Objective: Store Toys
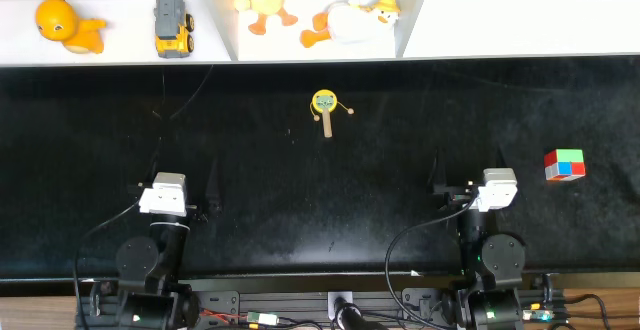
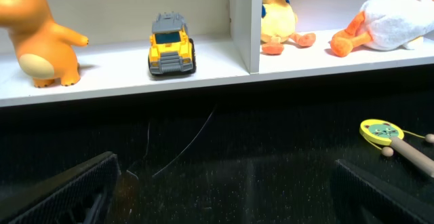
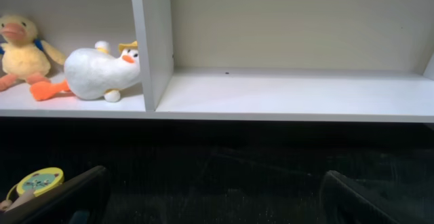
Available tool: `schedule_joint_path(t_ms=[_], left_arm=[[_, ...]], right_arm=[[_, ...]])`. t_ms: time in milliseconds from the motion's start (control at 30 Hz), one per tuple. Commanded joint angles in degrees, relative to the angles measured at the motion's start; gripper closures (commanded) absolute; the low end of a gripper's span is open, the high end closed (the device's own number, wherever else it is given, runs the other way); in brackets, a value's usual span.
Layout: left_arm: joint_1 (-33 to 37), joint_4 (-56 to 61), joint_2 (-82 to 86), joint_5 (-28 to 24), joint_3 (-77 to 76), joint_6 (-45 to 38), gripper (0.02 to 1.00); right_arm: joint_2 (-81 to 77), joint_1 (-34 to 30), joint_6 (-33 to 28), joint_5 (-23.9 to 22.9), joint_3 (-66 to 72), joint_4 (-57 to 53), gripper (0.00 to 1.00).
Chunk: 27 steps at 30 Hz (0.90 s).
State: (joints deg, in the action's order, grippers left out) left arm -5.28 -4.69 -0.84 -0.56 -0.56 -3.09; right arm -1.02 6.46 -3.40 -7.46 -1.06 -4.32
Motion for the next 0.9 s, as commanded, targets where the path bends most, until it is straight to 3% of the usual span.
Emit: schedule_joint_path(t_ms=[33,467,600,767,900], left_arm=[[-0.3,-0.2,0.7,0.7,0.1,0.0,0.02],[-0.3,-0.2,0.7,0.7,0.1,0.0,0.02],[-0.3,-0.2,0.7,0.7,0.1,0.0,0.023],[-0.3,-0.2,0.7,0.7,0.1,0.0,0.02],[-0.3,-0.2,0.7,0.7,0.1,0.0,0.023]], right_arm=[[0.0,-0.1,0.2,0.4,0.8,0.3,0.007],[0.0,-0.1,0.1,0.4,0.8,0.3,0.005],[-0.2,-0.2,-2.6,-0.9,0.7,0.7,0.005],[-6.1,-0.5,11.6,-1.7,-5.5,-2.1,0.007],[-16.8,-0.5,17.6,-1.0,-17.6,-17.6,0.007]])
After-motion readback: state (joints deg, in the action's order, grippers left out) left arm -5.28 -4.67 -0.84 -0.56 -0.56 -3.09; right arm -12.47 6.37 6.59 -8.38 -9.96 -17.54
